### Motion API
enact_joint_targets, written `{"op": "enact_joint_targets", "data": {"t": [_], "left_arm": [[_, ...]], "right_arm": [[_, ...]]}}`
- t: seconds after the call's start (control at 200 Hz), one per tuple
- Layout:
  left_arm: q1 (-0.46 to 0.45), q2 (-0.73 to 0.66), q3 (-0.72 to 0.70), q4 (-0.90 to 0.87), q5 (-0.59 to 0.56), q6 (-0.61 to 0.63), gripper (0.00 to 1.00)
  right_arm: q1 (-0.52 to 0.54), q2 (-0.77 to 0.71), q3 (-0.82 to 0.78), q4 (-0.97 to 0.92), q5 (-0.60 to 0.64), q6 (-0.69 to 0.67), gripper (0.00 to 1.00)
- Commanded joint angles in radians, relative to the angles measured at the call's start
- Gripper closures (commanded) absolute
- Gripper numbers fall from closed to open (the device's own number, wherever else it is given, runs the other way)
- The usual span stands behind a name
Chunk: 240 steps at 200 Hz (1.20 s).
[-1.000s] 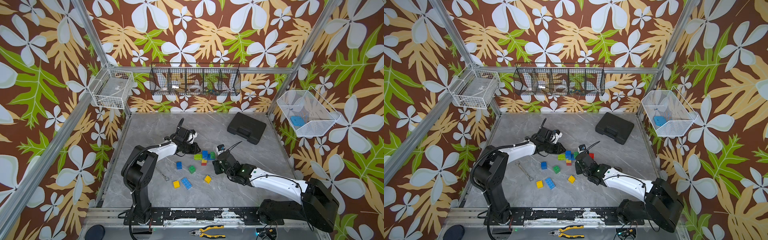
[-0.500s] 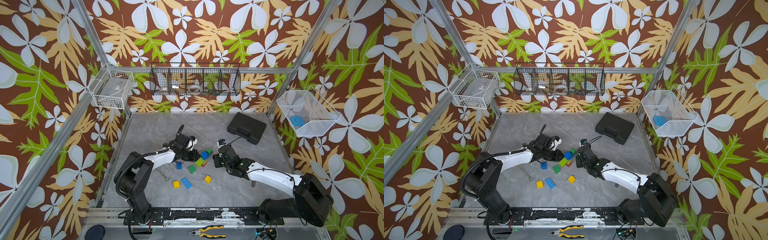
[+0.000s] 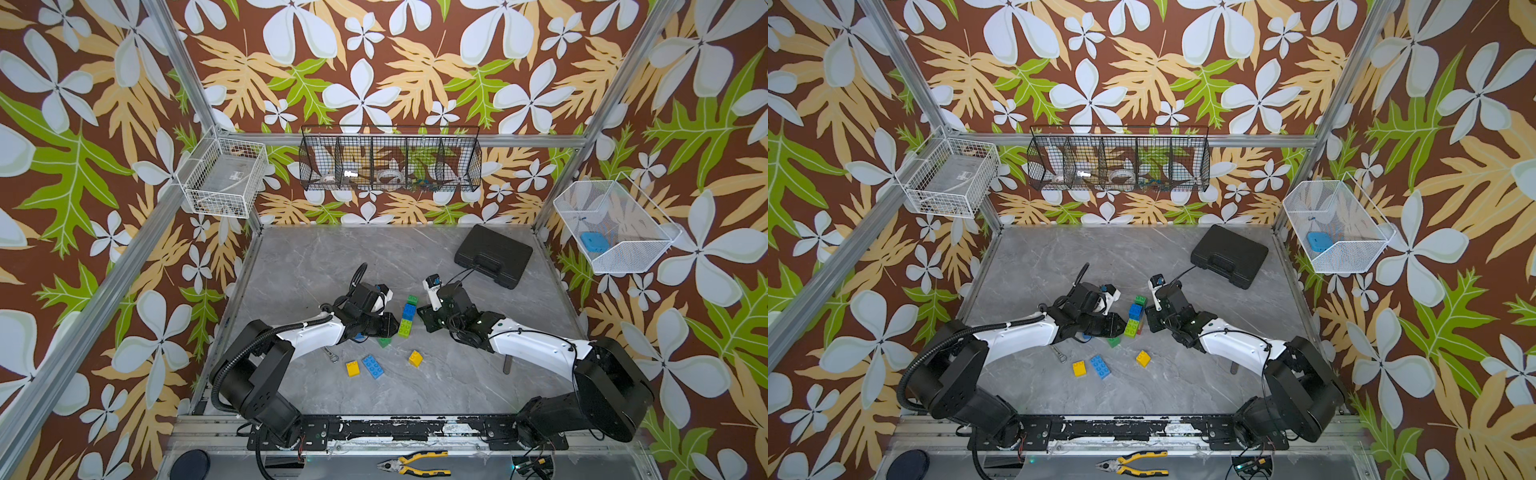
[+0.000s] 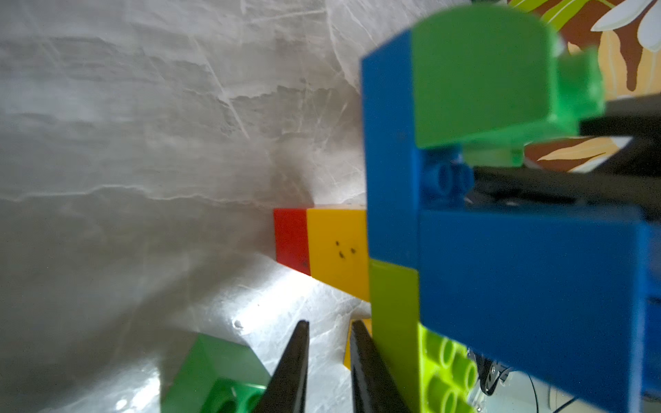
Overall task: Assemble a fork with lego
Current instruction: Adjust the lego brick at the center of the board.
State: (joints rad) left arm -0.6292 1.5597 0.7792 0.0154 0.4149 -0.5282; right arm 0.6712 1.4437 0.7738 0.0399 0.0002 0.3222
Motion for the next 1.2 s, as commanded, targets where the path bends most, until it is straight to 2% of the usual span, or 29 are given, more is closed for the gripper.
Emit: {"op": "enact_joint_targets", "data": {"t": [0.0,0.38,0.601,0.916,1.196], "left_arm": [[-0.003,-0.028,-0.034,0.054,-0.038,-0.052,0.76],[-0.061,-0.091,-0.11,0.162,-0.069,-0.137,0.77],[-0.088,-0.108,-0.147,0.239,-0.086,-0.192,0.75],[-0.113,-0.106,-0.16,0.28,-0.084,-0.217,0.65],[-0.122,-0.087,-0.165,0.314,-0.087,-0.235,0.57]], "right_arm": [[-0.007,0.003,0.007,0.04,-0.02,-0.071,1.0],[-0.104,0.038,0.023,0.063,-0.184,-0.222,1.0],[-0.121,0.106,0.111,0.015,-0.281,-0.302,1.0],[-0.126,0.142,0.148,0.02,-0.268,-0.297,1.0],[-0.156,0.074,0.106,0.03,-0.16,-0.263,1.0]]}}
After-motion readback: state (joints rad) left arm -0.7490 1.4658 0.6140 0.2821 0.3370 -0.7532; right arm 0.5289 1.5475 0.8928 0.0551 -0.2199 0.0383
